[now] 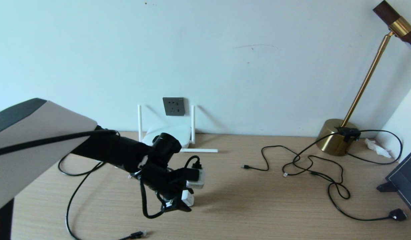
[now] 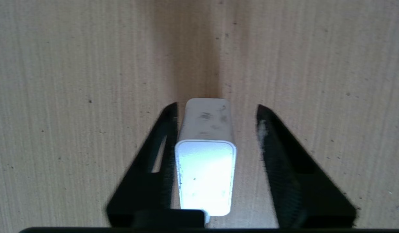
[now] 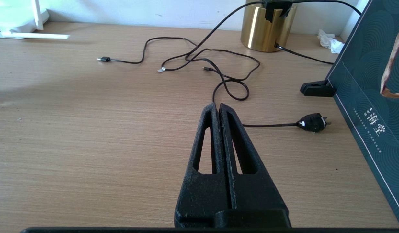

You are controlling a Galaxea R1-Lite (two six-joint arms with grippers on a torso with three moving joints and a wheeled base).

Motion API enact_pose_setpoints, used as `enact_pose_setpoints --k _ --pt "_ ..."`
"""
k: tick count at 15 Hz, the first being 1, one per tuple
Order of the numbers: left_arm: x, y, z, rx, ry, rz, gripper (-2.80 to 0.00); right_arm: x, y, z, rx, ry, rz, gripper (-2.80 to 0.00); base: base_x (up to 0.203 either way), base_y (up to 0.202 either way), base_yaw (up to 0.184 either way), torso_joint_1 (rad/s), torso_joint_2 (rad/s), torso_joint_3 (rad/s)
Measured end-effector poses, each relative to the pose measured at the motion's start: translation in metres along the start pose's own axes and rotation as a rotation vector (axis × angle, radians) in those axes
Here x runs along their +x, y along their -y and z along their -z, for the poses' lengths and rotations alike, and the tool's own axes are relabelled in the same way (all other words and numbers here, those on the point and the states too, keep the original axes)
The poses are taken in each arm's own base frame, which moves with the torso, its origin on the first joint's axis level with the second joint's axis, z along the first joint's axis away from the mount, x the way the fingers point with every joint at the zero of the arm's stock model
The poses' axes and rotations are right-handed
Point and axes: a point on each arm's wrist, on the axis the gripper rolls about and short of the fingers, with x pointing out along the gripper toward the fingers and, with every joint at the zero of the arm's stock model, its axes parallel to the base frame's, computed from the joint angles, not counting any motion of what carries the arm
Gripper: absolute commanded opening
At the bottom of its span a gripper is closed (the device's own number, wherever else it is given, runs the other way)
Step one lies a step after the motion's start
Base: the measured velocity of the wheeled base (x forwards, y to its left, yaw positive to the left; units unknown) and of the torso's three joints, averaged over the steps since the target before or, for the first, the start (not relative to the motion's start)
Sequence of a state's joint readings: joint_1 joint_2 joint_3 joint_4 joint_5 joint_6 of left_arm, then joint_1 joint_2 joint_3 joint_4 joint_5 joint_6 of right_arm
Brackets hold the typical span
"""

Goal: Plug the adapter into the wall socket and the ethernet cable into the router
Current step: Pick up plug

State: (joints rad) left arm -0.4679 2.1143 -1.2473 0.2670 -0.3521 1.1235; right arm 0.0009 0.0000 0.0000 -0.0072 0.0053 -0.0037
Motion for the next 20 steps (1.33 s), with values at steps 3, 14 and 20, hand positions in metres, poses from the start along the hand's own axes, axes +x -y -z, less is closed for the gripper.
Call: enact_pose_setpoints --k 3,14,20 --pt "-0.002 0.004 0.001 0.007 -0.004 0.008 -2.80 0.000 0.000 0.000 0.001 0.000 0.000 -2.80 0.000 0.000 0.000 0.000 0.00 0.000" --pt "-0.047 0.017 0.028 -0.090 -0.026 -0.022 -2.80 0.000 0.000 0.000 0.000 0.000 0.000 -2.80 0.000 0.000 0.000 0.000 0.00 0.000" --pt "-0.062 0.042 0.065 -0.274 -0.071 -0.002 -2.80 0.000 0.000 0.000 0.000 0.000 0.001 -2.80 0.000 0.000 0.000 0.000 0.00 0.000"
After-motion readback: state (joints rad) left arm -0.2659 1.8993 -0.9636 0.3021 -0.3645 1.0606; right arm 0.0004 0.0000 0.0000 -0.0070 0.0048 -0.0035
